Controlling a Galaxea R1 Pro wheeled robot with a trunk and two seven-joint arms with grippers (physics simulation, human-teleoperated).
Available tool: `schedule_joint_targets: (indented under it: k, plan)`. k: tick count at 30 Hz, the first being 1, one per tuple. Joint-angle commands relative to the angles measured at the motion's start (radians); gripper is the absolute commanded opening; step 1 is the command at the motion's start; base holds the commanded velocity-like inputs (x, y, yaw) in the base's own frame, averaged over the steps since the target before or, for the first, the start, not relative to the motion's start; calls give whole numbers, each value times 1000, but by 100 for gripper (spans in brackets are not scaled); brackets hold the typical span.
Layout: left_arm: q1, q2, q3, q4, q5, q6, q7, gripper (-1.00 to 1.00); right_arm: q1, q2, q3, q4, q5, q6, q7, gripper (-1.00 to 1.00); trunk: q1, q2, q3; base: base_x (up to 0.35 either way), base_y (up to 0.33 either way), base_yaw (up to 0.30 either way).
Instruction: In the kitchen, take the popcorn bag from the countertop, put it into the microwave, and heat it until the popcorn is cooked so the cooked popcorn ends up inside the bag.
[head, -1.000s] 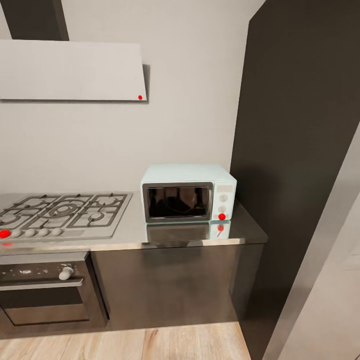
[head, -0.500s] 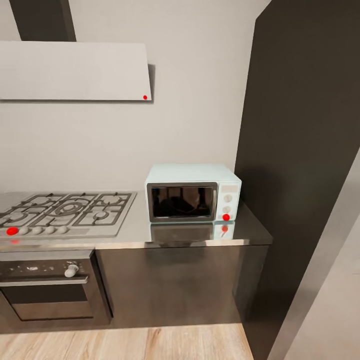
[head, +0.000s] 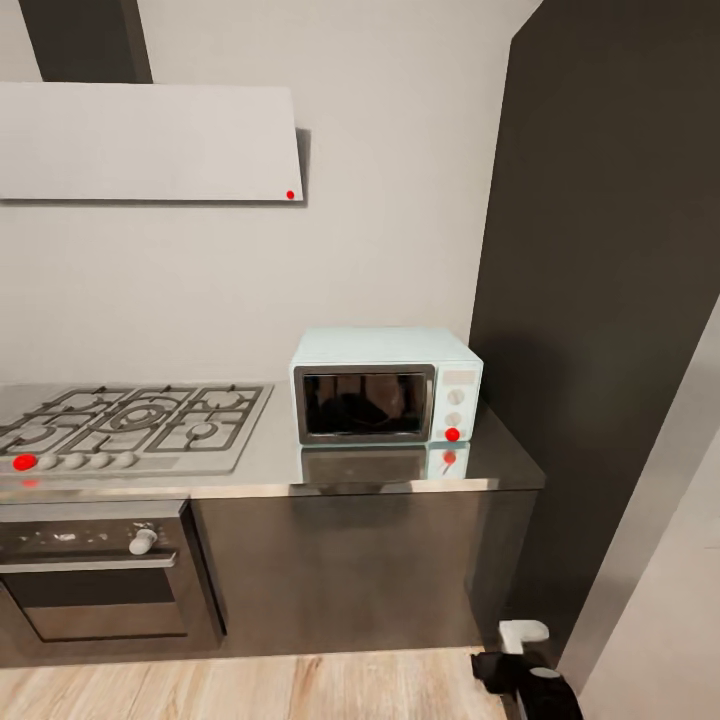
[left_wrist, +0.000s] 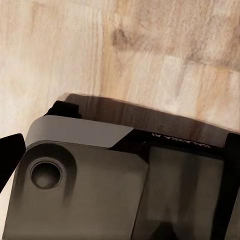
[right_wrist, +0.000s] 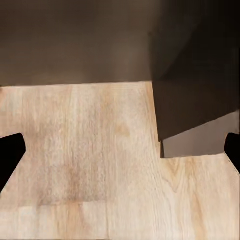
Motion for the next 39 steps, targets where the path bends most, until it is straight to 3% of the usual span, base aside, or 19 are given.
schedule_joint_targets:
  k: [1, 4, 5, 9, 11, 15, 20, 23, 29, 33, 36, 39]
  plan:
    - [0, 0, -8, 0, 6, -2, 4, 100, -1, 14, -4, -93, 11, 66, 49, 100, 0, -1, -1, 0, 0, 0]
    - [0, 0, -8, 0, 6, -2, 4, 100, -1, 26, 30, -300, 10, 190, 129, 100, 0, -1, -1, 0, 0, 0]
    - [0, 0, -8, 0, 6, -2, 4, 100, -1, 30, 80, -383, 9, 243, 140, 100, 0, -1, -1, 0, 0, 0]
    - [0, 1, -8, 0, 6, -2, 4, 100, 3, 42, 179, -574, 7, 384, 151, 100, 0, -1, -1, 0, 0, 0]
    - [0, 1, -8, 0, 6, -2, 4, 100, -18, 47, 196, -598, -2, 446, 152, 100, 0, -1, -1, 0, 0, 0]
    - [0, 1, -8, 0, 6, -2, 4, 100, -161, 50, 204, -607, -57, 531, 148, 100, 0, -1, -1, 0, 0, 0]
    - [0, 1, -8, 0, 6, -2, 4, 100, -337, 50, 205, -605, -69, 633, 141, 100, 0, -1, -1, 0, 0, 0]
    - [0, 1, -8, 0, 6, -2, 4, 100, -386, 50, 205, -605, -68, 676, 140, 100, 0, -1, -1, 0, 0, 0]
    - [0, 1, -8, -1, 6, -2, 4, 100, -405, 50, 197, -597, -66, 647, 138, 100, 0, -1, -1, 0, 0, 0]
    - [0, 1, -8, -1, 6, -2, 4, 100, -405, 50, 179, -509, -69, 402, 138, 100, 0, -1, -1, 0, 0, 0]
    - [0, 1, -8, -2, 6, -2, 4, 100, -405, 42, 115, -440, -69, 296, 141, 100, 0, -1, -1, 0, 0, 0]
    - [0, 1, -8, -2, 5, -2, 3, 100, -396, 40, 93, -388, -67, 196, 144, 100, 0, -1, -1, 0, 0, 0]
